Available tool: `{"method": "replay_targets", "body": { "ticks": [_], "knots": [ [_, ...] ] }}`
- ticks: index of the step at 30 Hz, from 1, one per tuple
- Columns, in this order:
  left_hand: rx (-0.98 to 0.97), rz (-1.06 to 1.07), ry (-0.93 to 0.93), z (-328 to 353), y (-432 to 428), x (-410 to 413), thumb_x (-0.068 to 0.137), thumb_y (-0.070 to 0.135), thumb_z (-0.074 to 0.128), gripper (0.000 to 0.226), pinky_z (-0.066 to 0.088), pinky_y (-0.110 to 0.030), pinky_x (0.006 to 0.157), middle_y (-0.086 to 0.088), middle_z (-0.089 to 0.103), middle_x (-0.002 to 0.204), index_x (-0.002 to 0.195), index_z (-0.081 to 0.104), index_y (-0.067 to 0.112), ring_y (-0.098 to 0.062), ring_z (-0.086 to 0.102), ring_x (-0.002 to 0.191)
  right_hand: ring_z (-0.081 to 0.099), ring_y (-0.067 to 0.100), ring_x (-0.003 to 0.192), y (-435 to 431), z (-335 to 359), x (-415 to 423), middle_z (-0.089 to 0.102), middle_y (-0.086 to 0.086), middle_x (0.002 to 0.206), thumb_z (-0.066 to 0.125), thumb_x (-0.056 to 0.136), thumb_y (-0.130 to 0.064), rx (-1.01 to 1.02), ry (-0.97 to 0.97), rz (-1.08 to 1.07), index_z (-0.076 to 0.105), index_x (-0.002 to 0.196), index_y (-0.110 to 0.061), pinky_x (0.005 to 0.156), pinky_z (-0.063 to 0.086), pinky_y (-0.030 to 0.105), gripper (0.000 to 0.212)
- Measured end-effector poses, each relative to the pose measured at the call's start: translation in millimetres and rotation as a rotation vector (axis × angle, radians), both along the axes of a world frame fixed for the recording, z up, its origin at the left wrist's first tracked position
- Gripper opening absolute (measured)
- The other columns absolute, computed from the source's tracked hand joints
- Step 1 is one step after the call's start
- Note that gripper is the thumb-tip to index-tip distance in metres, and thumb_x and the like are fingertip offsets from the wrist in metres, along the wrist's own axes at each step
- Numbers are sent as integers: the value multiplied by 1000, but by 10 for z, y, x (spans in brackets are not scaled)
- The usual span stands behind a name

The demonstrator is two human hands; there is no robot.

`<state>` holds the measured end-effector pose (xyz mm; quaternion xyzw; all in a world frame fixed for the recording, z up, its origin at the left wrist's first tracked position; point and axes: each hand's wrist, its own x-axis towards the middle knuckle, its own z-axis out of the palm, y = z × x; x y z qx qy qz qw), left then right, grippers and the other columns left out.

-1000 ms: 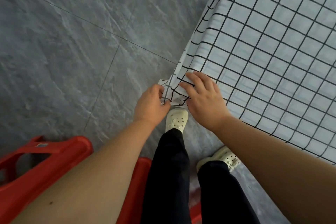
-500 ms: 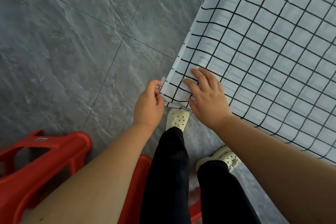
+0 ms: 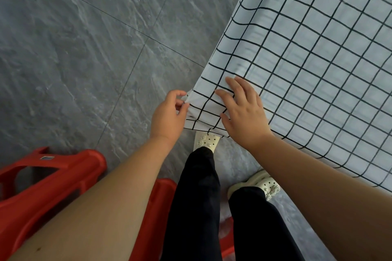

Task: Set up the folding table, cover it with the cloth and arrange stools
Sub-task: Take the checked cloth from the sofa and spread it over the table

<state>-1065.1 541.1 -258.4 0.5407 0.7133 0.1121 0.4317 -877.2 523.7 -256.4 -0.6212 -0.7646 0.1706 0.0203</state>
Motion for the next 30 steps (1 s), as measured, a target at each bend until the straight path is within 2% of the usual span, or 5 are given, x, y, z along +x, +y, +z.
{"method": "replay_targets", "body": {
  "ticks": [8,14,24,27,30],
  "knots": [
    [22,-76,89,-30,-1,-100,96,18,47,23,42,-20,61,3,65,95,119,53,16,-14,58,74,27,30,131,-3,17,2,45,16,139,68,76,-17,8,-1,13,55,125,-11,103,35,46,52],
    [-34,-76,9,-33,-46,-93,86,18,64,45,43,-14,65,10,55,95,127,44,21,-2,56,80,27,31,131,-3,2,16,44,15,140,68,75,-18,-3,9,19,55,126,-11,104,34,46,53],
    [-45,96,-54,-179,-2,-194,91,4,54,21,45,-15,82,3,64,92,105,60,18,-12,59,89,25,29,133,5,16,45,42,14,142,68,76,-18,-20,5,34,53,128,-12,106,32,44,55],
    [-78,42,-30,-175,42,-211,92,7,52,27,35,-8,72,9,60,86,117,56,18,-10,56,91,28,31,133,2,17,51,42,14,142,68,76,-19,-26,8,45,52,130,-12,106,32,45,56],
    [-95,-77,68,-141,63,-190,90,10,56,48,36,-18,83,5,56,112,135,43,19,-10,52,105,26,30,133,0,16,69,40,15,144,67,78,-19,-17,11,60,48,135,-12,106,33,45,60]
  ]
}}
